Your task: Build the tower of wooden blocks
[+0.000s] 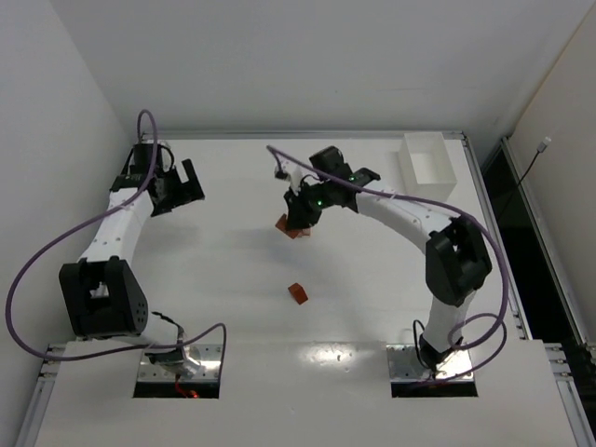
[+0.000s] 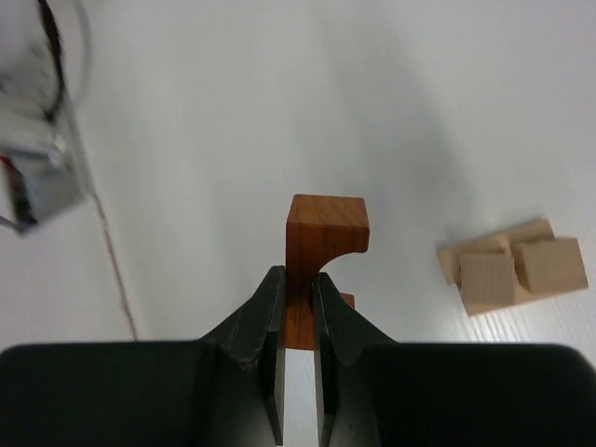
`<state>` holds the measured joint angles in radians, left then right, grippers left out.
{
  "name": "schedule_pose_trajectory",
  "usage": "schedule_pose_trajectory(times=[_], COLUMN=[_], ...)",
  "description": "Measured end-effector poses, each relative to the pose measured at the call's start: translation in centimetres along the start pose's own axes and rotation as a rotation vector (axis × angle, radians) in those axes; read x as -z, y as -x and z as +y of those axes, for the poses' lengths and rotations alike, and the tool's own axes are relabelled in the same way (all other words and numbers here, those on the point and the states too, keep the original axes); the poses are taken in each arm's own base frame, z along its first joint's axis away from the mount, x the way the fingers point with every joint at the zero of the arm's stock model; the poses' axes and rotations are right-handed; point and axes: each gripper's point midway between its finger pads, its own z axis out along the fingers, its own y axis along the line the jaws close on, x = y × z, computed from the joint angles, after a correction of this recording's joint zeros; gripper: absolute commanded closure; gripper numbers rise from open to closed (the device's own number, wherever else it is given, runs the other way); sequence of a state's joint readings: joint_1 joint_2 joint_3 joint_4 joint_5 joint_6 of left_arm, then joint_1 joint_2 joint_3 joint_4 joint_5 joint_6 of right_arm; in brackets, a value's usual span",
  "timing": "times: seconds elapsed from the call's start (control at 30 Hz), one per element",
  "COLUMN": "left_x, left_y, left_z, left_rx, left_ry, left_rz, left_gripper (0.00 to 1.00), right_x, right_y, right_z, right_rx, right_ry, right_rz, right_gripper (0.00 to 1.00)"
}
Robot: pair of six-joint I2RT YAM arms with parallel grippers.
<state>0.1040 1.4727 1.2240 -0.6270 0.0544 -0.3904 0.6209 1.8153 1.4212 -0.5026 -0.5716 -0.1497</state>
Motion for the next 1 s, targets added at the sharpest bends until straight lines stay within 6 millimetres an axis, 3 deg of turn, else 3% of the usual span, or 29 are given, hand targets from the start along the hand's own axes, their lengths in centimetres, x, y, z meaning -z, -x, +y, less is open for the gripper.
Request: schedule_pose_trajectory(times=[0.1,0.2,0.43,0.53,0.67,0.83,0.93,1.0], left_x=[0.7,2.0,6.9,9.1,10.5,10.9,10.9,10.9], left_y=[-0.3,-0.7,-2.2,-3.9,-6.6,-6.2,-4.3,-4.1], left_z=[-0.8,-2.7,-10.0,-13.7,-15.9,-17.3,-19.0,-19.3], left_rx=[-0.083,-0.234,-0.655,-0.864,-1.042,-1.045,-0.933,-0.818], left_ry=[-0.063,-0.166,-0.478,-0.616,-0.727,-0.718,-0.709,-0.693], left_rz=[-0.002,-0.016,-0.069,-0.086,-0.077,-0.062,-0.082,-0.068], left_gripper=[0.00,0.00,0.00,0.00,0.00,0.16,0.17,0.17], right_x=[0.3,0.7,1.9,2.3,2.5,4.0,5.2,5.7], right_y=[3.1,4.4,5.5,5.7,5.4,4.9,5.3,5.6], right_z=[-1.6,-2.6,-2.9,-2.4,-1.6,-1.5,-2.1,-2.7], right_rx=[-0.175,-0.375,-0.650,-0.709,-0.744,-0.784,-0.800,-0.816], right_ry=[0.031,0.096,0.266,0.328,0.368,0.341,0.295,0.259], right_rz=[-0.118,-0.201,-0.281,-0.291,-0.299,-0.318,-0.354,-0.374], right_gripper=[1.00,1.00,1.00,1.00,1.00,1.00,1.00,1.00])
